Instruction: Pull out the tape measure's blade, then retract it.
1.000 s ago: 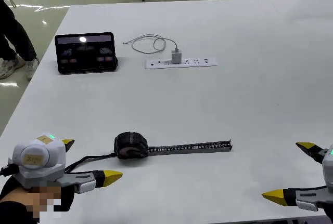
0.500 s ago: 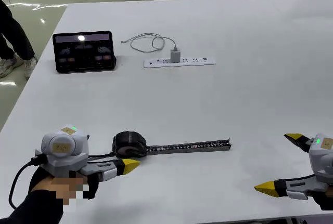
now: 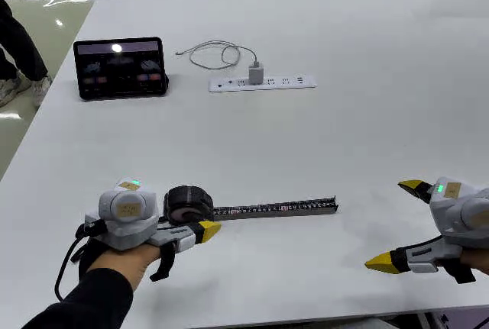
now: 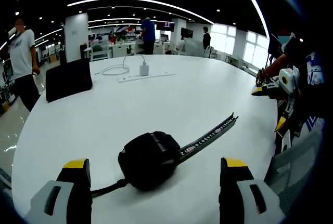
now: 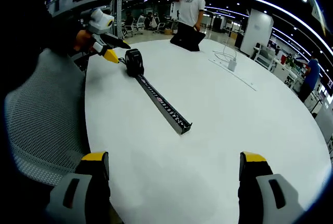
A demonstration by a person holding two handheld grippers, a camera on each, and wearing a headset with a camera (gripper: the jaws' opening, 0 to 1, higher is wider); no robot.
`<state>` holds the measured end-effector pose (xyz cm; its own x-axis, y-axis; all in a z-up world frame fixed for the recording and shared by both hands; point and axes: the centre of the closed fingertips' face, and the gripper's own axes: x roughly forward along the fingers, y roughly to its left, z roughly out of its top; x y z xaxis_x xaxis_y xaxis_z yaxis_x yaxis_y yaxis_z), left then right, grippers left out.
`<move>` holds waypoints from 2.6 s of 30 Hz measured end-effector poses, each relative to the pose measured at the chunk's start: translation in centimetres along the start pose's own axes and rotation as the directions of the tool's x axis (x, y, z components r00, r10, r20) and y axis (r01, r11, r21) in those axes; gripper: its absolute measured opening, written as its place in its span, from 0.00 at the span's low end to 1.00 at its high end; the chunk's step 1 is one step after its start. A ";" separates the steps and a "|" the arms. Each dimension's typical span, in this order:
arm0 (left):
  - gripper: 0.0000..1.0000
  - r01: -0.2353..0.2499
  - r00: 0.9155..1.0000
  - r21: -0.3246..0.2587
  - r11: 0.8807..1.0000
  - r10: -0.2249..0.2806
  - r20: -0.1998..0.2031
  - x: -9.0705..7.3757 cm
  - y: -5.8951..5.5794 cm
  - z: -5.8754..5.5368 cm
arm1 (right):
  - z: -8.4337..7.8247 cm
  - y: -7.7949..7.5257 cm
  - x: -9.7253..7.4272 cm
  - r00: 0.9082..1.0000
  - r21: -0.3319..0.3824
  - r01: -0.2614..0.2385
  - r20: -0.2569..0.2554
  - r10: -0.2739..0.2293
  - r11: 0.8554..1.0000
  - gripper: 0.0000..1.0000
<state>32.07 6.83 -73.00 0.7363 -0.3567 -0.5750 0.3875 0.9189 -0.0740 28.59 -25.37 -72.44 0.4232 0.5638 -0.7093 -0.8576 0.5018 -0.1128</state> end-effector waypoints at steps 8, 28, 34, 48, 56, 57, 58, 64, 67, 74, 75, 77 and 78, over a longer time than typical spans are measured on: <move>1.00 -0.052 0.998 -0.042 0.998 0.053 0.024 0.8 -0.4 -0.4 | 1.2 -1.2 1.1 0.999 -0.041 -0.049 -0.016 0.048 0.998 1.00; 1.00 -0.067 0.995 -0.001 0.998 0.067 0.071 1.8 -1.0 -1.0 | 3.0 -1.9 6.6 0.957 -0.292 -0.278 -0.161 0.239 0.915 0.90; 1.00 -0.050 0.997 0.014 0.999 0.049 0.057 2.1 -1.4 -1.3 | 3.5 -2.4 7.9 0.940 -0.324 -0.332 -0.197 0.280 0.886 0.78; 1.00 -0.058 0.996 -0.035 0.998 0.060 0.065 2.0 -0.8 -1.3 | 1.5 -2.5 9.6 0.907 -0.330 -0.390 -0.298 0.297 0.860 0.46; 1.00 -0.051 0.997 -0.021 0.998 0.053 0.061 2.1 -1.0 -1.4 | 0.7 -2.1 10.3 0.887 -0.326 -0.421 -0.344 0.308 0.847 0.25; 1.00 -0.050 0.997 -0.024 0.998 0.051 0.062 2.1 -1.1 -1.4 | 0.7 -2.1 10.3 0.887 -0.323 -0.420 -0.343 0.309 0.848 0.24; 1.00 -0.050 0.997 -0.025 0.998 0.051 0.062 2.1 -1.0 -1.4 | 0.7 -2.0 10.4 0.887 -0.317 -0.420 -0.342 0.311 0.850 0.25; 1.00 -0.054 0.996 -0.043 0.998 0.057 0.064 2.1 -0.7 -1.5 | 0.3 -2.0 10.5 0.879 -0.316 -0.433 -0.357 0.318 0.844 0.23; 1.00 -0.053 0.996 -0.043 0.998 0.056 0.064 2.1 -0.8 -1.5 | 0.3 -2.1 10.5 0.879 -0.311 -0.433 -0.352 0.321 0.846 0.21; 1.00 -0.052 0.996 -0.046 0.998 0.055 0.065 2.1 -0.8 -1.5 | 0.3 -1.8 10.3 0.878 -0.318 -0.435 -0.358 0.318 0.842 0.12; 1.00 -0.051 0.996 -0.047 0.998 0.054 0.064 2.1 -0.8 -1.5 | 0.3 -1.9 10.4 0.878 -0.320 -0.435 -0.358 0.318 0.841 0.12; 0.99 -0.049 0.997 -0.053 0.997 0.053 0.062 2.1 -0.8 -1.5 | 0.2 -2.0 10.5 0.875 -0.301 -0.432 -0.368 0.315 0.850 0.11; 0.99 -0.050 0.996 -0.058 0.997 0.054 0.065 2.0 -0.8 -1.4 | 0.2 -1.9 10.5 0.873 -0.304 -0.434 -0.374 0.313 0.848 0.11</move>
<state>32.45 5.56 -75.29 0.7906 -0.3172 -0.5238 0.3174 0.9438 -0.0924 34.76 -20.28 -79.49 -0.0081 0.4037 -0.9149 -0.9998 -0.0188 0.0006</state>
